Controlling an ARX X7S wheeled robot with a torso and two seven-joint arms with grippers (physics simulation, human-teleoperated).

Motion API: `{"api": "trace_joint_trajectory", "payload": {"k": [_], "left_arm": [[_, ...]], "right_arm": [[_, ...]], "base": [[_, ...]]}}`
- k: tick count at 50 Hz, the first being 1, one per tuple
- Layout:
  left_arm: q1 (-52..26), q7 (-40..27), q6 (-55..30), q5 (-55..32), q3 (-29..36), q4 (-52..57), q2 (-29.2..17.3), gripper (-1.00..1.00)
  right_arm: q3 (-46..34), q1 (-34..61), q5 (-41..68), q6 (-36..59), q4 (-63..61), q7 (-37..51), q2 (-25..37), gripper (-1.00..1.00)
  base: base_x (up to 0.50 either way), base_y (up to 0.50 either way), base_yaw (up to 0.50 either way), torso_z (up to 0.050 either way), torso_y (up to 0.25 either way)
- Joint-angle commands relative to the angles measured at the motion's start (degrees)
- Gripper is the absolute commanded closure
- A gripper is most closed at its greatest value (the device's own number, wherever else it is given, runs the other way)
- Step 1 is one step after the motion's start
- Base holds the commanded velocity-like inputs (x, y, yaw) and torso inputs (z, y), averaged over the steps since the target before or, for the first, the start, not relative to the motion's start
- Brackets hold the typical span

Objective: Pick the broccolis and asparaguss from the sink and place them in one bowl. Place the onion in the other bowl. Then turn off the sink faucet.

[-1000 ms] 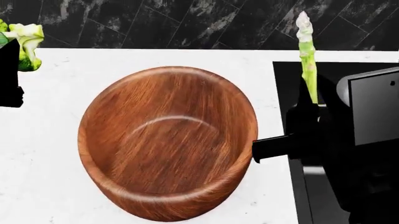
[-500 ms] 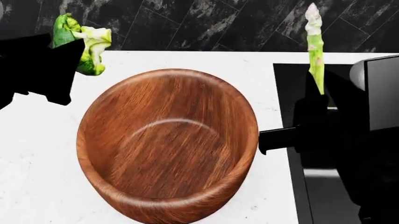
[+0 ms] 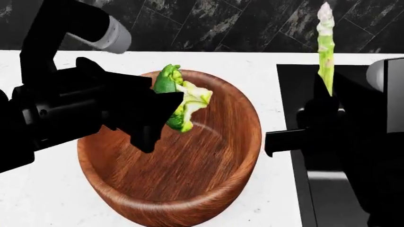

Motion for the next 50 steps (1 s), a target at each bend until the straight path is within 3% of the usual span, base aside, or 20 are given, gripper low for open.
{"api": "trace_joint_trajectory", "payload": {"k": [1, 14, 28, 29, 36, 44, 50], "left_arm": [[-0.59, -1.40, -1.36, -1.18, 2.27, -1.05, 2.44, 1.00], [-0.43, -0.27, 0.10, 7.56, 5.28, -4.79, 3.24, 1.00], [1.06, -0.08, -0.09, 7.09, 5.83, -2.58, 2.28, 1.00], [1.04, 0.34, -0.06, 7.10, 5.81, -2.62, 2.24, -1.00], [1.13, 1.73, 0.27, 6.67, 5.02, -2.07, 0.89, -1.00], [-3.14, 3.67, 2.29, 7.15, 1.55, -4.49, -0.77, -1.00], [0.05, 4.61, 7.55, 14.73, -1.49, 5.74, -9.54, -1.00]], "right_arm": [[2.29, -1.23, 4.47, -0.33, 0.42, 3.65, 0.17, 1.00], [-0.07, -1.96, 3.49, -3.46, 2.47, 3.24, 0.98, 1.00], [-0.74, -0.78, 5.64, -3.26, 3.68, 4.62, 1.23, 1.00], [-0.92, -0.11, 5.83, -3.07, 3.92, 4.89, 1.22, 1.00], [-3.41, 5.85, 6.78, -2.02, 6.55, 5.51, 1.72, 1.00], [-9.79, 20.51, 8.82, 1.58, 16.37, 5.07, 0.36, 1.00], [-18.18, 28.68, 18.47, 2.94, 29.70, 4.63, -1.50, 1.00]], "base": [[0.00, 0.00, 0.00, 0.000, 0.000], [0.00, 0.00, 0.00, 0.000, 0.001], [0.00, 0.00, 0.00, 0.000, 0.000], [0.00, 0.00, 0.00, 0.000, 0.000], [0.00, 0.00, 0.00, 0.000, 0.000], [0.00, 0.00, 0.00, 0.000, 0.000], [0.00, 0.00, 0.00, 0.000, 0.000]]}}
